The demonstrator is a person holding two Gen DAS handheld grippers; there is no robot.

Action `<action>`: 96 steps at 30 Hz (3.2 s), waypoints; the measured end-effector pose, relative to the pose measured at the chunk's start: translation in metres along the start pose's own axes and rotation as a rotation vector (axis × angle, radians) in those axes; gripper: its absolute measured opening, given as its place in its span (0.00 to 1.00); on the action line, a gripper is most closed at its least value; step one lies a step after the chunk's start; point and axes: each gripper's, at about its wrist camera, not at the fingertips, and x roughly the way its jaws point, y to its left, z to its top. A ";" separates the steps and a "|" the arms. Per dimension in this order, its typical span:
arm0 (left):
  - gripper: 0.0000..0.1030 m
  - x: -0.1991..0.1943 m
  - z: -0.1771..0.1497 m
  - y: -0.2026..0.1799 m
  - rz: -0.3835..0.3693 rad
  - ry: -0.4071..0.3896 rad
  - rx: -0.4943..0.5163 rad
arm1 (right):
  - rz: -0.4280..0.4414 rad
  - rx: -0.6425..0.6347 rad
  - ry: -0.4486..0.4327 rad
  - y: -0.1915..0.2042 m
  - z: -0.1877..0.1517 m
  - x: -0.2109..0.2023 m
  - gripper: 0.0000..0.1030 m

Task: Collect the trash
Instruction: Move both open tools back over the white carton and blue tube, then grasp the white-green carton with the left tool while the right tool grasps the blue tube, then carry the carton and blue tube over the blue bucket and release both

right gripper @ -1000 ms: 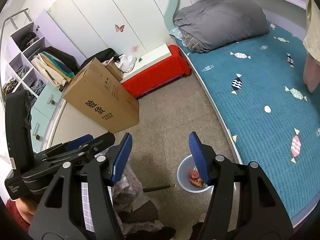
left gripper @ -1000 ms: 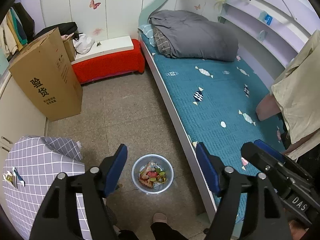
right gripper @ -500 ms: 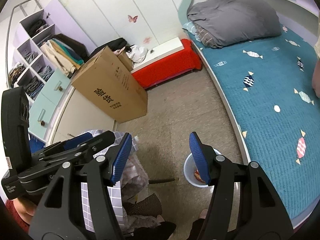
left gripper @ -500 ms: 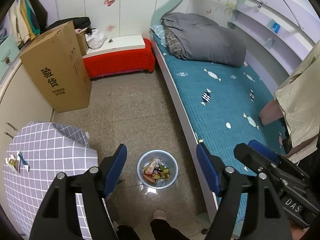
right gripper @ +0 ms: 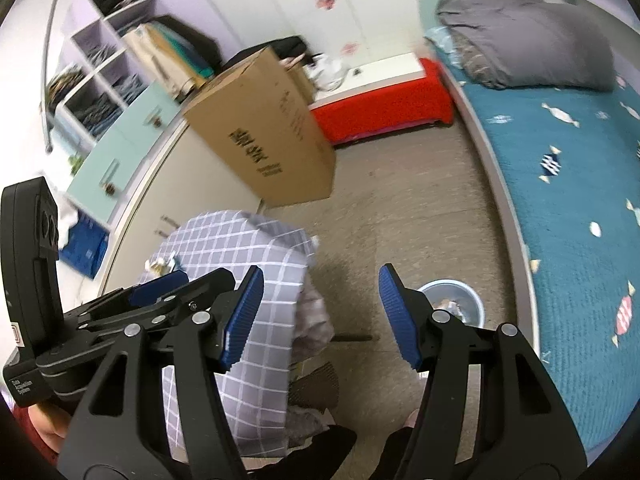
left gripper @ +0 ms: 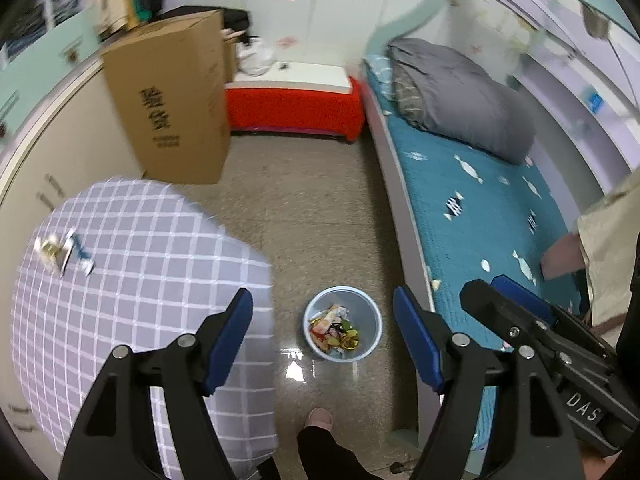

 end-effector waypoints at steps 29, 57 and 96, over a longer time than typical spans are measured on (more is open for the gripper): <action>0.69 -0.026 -0.003 0.346 0.133 0.029 -0.419 | 0.124 -0.214 0.191 0.263 -0.014 0.187 0.58; 0.58 0.115 0.019 0.477 0.169 0.186 -0.543 | 0.015 -0.365 0.367 0.326 -0.030 0.360 0.58; 0.35 0.038 0.038 0.254 0.063 0.082 -0.097 | 0.063 -0.135 0.235 0.206 0.004 0.217 0.11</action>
